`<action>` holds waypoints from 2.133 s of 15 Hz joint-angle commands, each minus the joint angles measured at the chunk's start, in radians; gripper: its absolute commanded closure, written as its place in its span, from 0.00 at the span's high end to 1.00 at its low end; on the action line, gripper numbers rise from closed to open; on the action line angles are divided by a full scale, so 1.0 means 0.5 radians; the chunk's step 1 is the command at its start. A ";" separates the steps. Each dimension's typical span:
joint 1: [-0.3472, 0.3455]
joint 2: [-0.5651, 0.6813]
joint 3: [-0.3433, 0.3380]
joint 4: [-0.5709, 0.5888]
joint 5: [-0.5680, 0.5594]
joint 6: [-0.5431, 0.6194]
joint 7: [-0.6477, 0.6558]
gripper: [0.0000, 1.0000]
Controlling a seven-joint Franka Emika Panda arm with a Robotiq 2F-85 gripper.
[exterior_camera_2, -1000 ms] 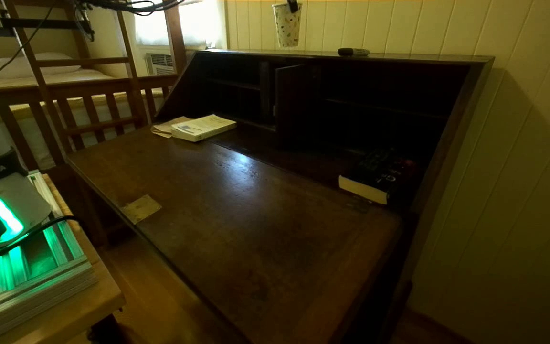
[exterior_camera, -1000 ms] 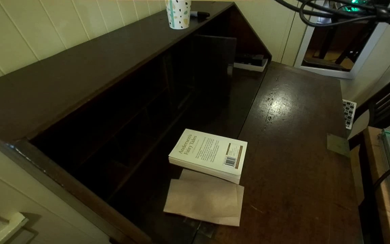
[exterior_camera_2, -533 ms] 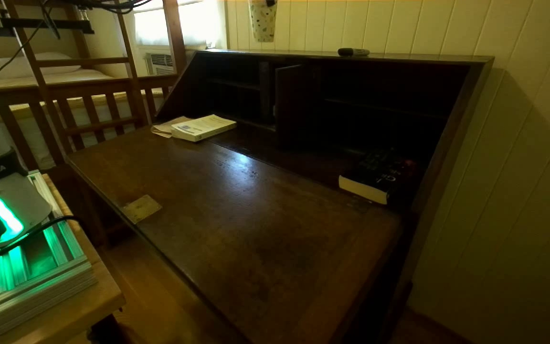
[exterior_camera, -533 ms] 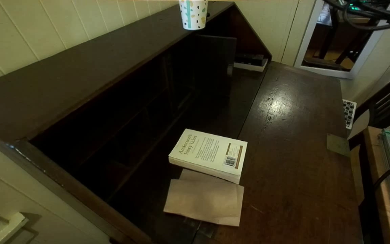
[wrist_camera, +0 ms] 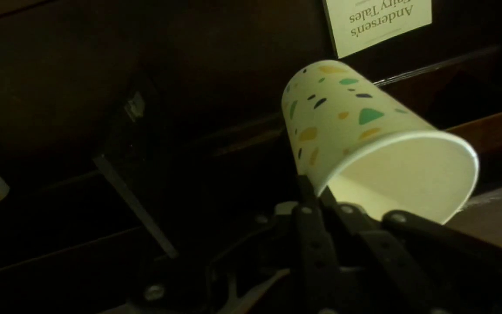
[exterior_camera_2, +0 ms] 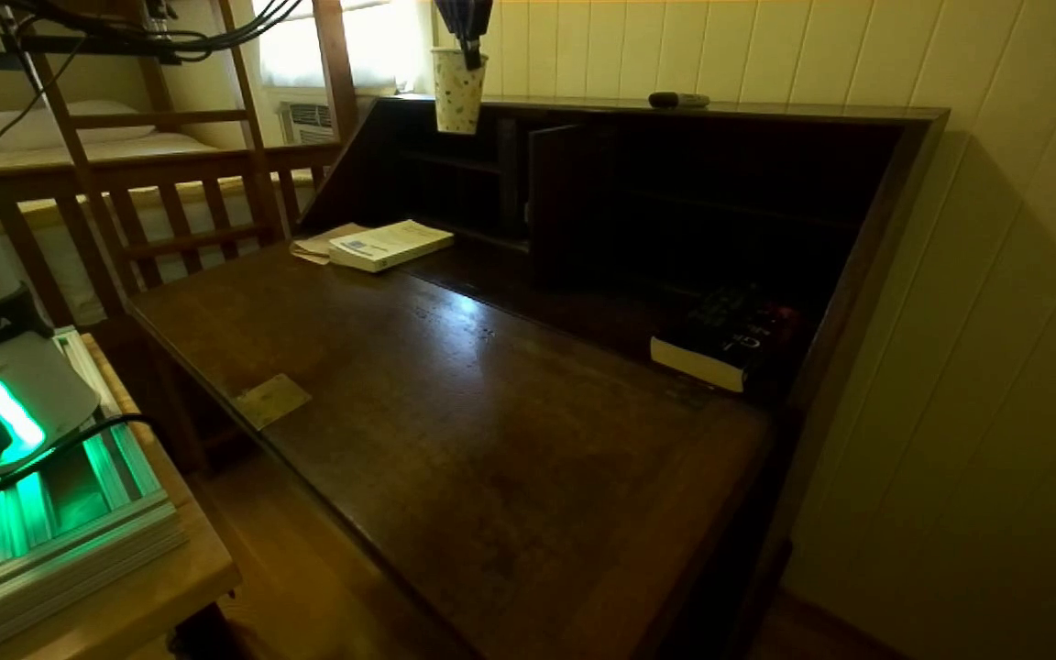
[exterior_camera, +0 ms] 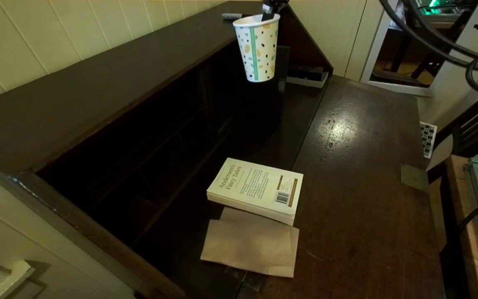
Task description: Put the cup inside the small door on the desk, then close the door
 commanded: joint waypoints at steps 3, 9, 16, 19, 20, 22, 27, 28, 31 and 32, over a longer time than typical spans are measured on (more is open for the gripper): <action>0.009 0.081 0.001 -0.173 -0.010 0.297 0.021 0.01; -0.003 0.330 -0.001 -0.160 0.097 0.594 0.016 0.01; 0.009 0.573 0.004 -0.060 0.076 0.824 0.120 0.01; 0.014 0.660 -0.003 -0.010 0.067 0.900 0.183 0.01; 0.020 0.687 -0.011 0.005 0.050 0.930 0.215 0.01; 0.028 0.739 -0.024 0.032 0.032 0.989 0.265 0.01; 0.039 0.838 -0.053 0.079 0.028 1.093 0.365 0.01; 0.043 0.855 -0.061 0.088 0.028 1.104 0.387 0.01; 0.066 0.911 -0.097 0.109 0.023 1.179 0.473 0.01; 0.076 0.932 -0.111 0.121 0.023 1.199 0.502 0.01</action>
